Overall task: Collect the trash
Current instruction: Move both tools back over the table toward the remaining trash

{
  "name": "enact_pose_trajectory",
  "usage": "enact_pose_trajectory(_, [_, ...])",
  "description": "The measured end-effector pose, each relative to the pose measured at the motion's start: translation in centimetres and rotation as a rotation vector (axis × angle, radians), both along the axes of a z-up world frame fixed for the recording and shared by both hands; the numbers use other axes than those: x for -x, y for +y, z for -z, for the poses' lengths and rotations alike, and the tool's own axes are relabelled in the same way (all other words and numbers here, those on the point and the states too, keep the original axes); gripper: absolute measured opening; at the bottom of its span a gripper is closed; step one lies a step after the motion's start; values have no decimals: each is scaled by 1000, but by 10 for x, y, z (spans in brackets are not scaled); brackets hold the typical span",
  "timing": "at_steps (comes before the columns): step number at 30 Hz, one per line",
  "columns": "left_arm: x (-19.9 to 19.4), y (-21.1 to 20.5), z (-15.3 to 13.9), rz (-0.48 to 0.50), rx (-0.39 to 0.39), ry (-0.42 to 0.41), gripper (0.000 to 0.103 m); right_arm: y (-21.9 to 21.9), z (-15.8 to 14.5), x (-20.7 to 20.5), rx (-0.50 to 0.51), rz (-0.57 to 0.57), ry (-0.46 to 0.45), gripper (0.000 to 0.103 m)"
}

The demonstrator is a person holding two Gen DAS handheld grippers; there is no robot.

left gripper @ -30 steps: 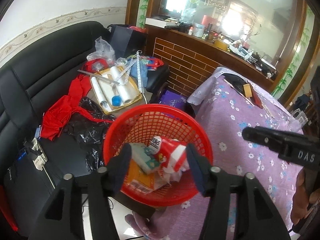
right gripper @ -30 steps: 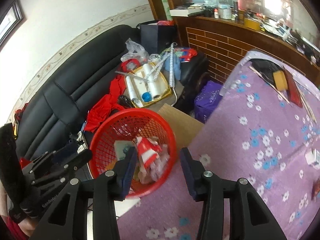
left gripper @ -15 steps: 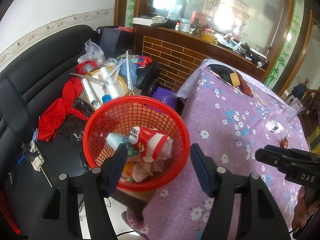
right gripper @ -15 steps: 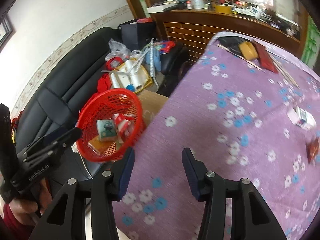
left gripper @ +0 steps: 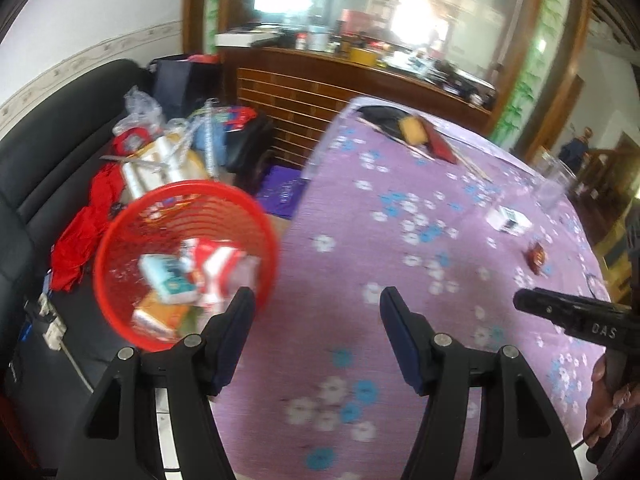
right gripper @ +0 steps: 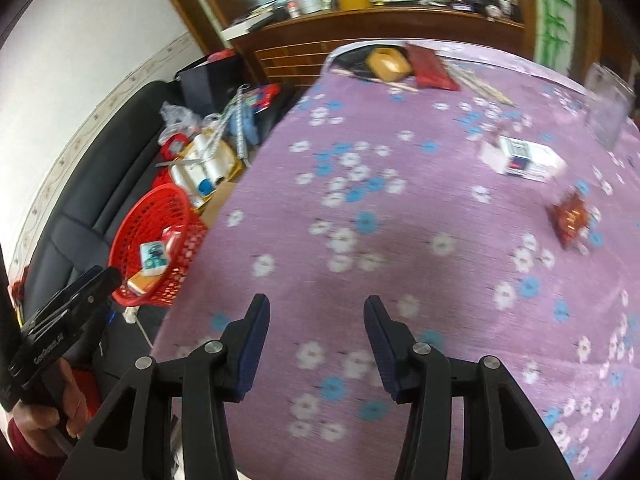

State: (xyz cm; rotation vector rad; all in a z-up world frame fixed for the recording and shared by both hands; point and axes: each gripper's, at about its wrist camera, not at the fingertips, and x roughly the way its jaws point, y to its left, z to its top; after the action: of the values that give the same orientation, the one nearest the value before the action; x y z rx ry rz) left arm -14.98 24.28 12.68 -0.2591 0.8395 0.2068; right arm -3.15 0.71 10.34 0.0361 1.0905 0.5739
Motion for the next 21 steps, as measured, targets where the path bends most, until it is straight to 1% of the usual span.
enact_pose_trajectory(4, [-15,-37,1,72,-2,5,64,-42,4,-10,10,69,6,53])
enact_pose_trajectory(7, [-26,-65,2,124,-7,10,64,-79,7,-22,10,143,19,53])
enact_pose_trajectory(11, [-40,-101,5,199,-20,21,64,-138,12,-50,0,277,44,54])
enact_pose_trajectory(12, [-41,-106,6,211,-21,22,64,-150,14,-58,-5,308,53,56])
enact_pose_trajectory(14, [-46,-123,7,250,-32,28,64,-178,18,-78,-23,386,86,58])
enact_pose_trajectory(18, [-53,-142,7,303,-42,33,64,-206,29,-115,-42,480,130,58])
enact_pose_trajectory(21, [-59,-152,4,333,-57,31,64,-210,40,-143,-54,506,163,58])
